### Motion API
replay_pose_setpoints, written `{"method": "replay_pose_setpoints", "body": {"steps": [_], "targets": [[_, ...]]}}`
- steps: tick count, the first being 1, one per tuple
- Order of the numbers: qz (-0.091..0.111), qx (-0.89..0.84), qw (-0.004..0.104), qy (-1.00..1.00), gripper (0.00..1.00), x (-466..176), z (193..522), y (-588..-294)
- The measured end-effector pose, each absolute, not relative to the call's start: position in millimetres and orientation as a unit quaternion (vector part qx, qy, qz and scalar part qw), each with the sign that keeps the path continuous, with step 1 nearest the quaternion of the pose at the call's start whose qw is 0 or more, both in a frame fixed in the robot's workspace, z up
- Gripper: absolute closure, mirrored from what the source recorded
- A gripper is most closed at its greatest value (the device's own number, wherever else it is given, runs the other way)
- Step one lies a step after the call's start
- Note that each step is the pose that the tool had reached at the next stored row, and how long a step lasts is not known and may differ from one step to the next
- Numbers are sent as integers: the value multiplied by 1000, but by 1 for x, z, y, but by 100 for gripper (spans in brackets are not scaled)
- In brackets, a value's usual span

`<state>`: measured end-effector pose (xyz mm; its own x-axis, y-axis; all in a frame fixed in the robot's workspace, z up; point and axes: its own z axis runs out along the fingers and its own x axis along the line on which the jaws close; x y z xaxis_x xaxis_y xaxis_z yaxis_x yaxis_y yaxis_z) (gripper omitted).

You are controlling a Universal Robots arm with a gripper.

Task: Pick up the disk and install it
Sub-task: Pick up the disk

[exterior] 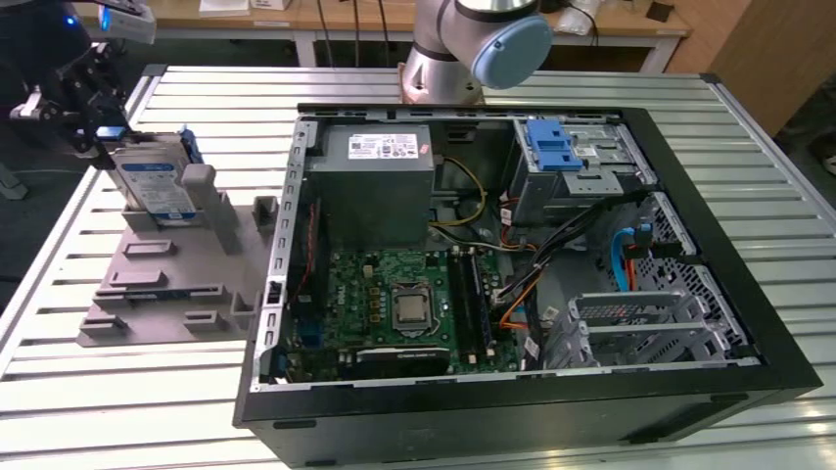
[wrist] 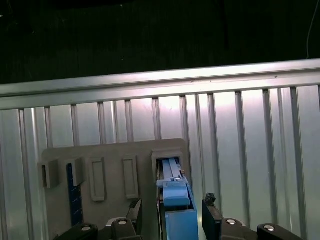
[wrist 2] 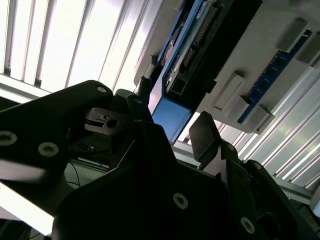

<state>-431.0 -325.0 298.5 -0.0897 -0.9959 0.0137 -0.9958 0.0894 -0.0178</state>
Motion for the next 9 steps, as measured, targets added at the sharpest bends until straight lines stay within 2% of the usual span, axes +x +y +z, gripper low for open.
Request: {"method": "replay_pose_setpoints", "body": {"steps": [2,3,9], "targets": [[-11,-675,1,738,43,-431,299,-325],[-11,-675,1,738,50,-431,299,-325],[-11,-675,1,738,50,-431,296,-324]]}}
